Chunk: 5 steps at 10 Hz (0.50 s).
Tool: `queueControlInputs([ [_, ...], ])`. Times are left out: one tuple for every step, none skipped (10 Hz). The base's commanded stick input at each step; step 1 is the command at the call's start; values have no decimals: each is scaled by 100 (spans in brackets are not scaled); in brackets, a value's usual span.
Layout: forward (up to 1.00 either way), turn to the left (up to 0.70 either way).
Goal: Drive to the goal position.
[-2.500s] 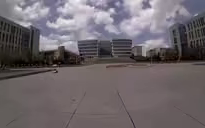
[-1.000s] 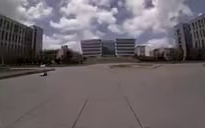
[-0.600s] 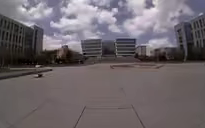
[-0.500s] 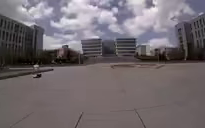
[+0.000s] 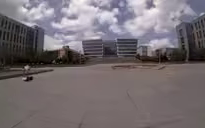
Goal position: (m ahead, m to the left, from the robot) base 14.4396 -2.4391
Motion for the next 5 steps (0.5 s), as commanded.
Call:
queueControlInputs([
  [70, 0],
  [70, 0],
  [70, 0],
  [70, 0],
  [70, 0],
])
